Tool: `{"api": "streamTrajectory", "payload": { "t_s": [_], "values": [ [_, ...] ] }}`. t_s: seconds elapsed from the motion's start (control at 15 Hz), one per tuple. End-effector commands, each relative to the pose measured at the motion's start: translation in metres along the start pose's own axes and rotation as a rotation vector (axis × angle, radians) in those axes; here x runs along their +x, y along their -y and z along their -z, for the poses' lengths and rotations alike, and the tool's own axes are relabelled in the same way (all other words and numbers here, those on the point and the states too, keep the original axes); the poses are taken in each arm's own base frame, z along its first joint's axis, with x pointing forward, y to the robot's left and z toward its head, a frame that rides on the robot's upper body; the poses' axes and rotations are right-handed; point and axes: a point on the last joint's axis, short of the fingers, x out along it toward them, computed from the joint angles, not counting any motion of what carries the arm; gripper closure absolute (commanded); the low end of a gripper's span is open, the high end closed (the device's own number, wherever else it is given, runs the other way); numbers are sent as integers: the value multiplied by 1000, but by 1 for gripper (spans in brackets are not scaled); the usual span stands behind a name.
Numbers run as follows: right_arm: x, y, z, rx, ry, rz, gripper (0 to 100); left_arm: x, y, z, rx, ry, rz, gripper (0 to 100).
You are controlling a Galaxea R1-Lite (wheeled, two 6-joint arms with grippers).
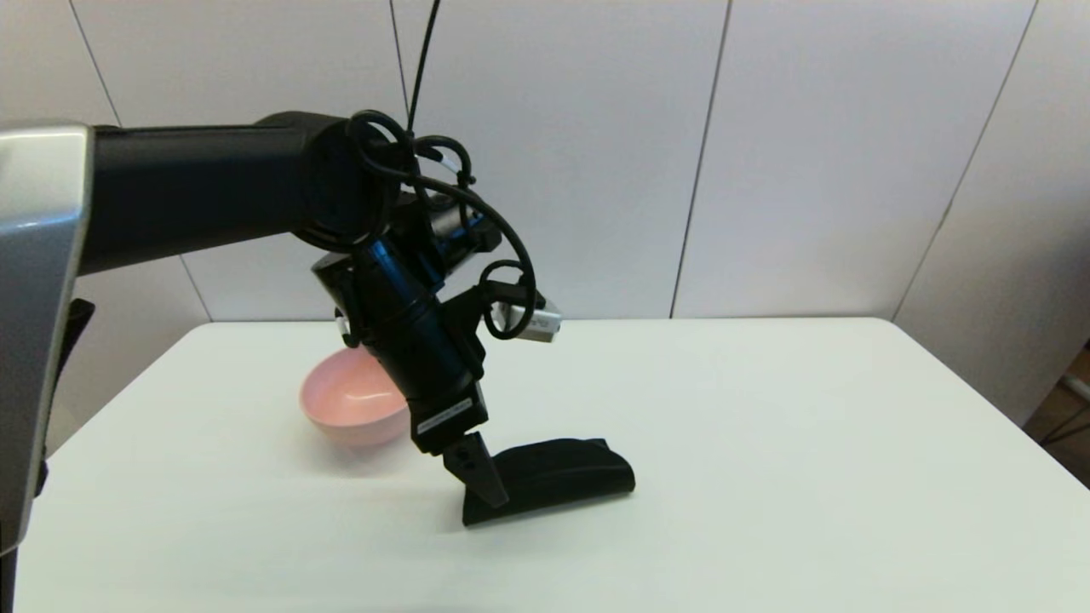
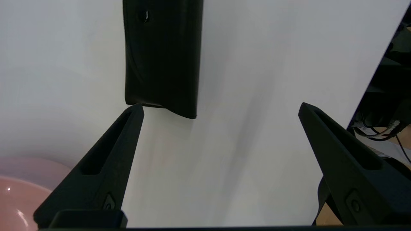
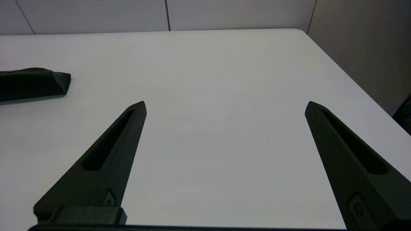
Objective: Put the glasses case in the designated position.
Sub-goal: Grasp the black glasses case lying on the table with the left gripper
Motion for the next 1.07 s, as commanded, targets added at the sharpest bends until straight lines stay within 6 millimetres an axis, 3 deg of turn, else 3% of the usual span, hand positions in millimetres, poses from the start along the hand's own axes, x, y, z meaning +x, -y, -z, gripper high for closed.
{"api": "streamTrajectory", "payload": {
  "t_s": [0.07,0.6,1.07],
  "values": [
    [0,0,0,1,1,0,0,25,-10,-6,-11,-28,27,0],
    [0,0,0,1,1,1,0,60,-35,-7,-79,-35,11,0],
    [0,0,0,1,1,1,0,72,-49,1,-111,-55,15,0]
  ]
}}
